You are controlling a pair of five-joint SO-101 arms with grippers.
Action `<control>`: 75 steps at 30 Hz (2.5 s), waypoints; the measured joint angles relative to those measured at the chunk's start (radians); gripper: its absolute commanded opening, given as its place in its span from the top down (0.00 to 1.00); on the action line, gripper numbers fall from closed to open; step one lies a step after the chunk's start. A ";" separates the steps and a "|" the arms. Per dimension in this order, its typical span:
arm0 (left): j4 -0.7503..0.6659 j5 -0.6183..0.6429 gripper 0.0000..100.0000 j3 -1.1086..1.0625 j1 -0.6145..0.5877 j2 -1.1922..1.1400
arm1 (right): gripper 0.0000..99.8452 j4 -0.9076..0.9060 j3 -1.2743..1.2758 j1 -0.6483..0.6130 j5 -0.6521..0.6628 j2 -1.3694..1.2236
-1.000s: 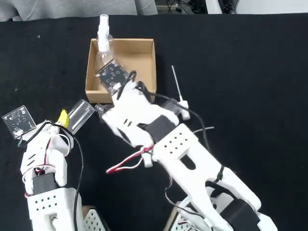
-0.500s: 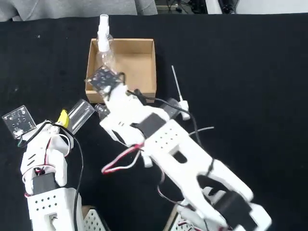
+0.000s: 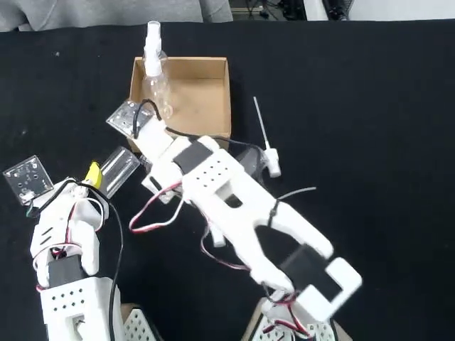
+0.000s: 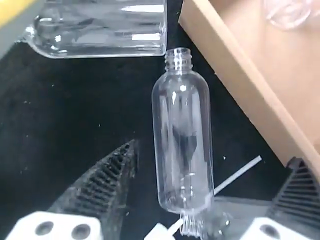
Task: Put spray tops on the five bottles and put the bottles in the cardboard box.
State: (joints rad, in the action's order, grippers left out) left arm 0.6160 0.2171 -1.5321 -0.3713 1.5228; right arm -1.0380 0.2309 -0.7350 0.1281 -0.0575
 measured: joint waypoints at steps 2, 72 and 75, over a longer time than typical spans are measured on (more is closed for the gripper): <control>0.000 0.000 0.81 0.000 0.000 0.000 | 0.59 0.000 -0.031 0.000 0.000 -0.038; -0.055 0.000 0.81 0.000 -0.144 0.000 | 0.65 -0.404 -0.640 -0.041 0.003 -0.512; -0.055 0.000 0.81 0.000 -0.144 0.000 | 0.65 -0.404 -0.644 -0.041 0.003 -0.548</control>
State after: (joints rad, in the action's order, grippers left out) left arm 0.5608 0.2171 -1.5321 -0.5155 1.5228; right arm -1.4415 -0.4135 -0.7764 0.1312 -0.6053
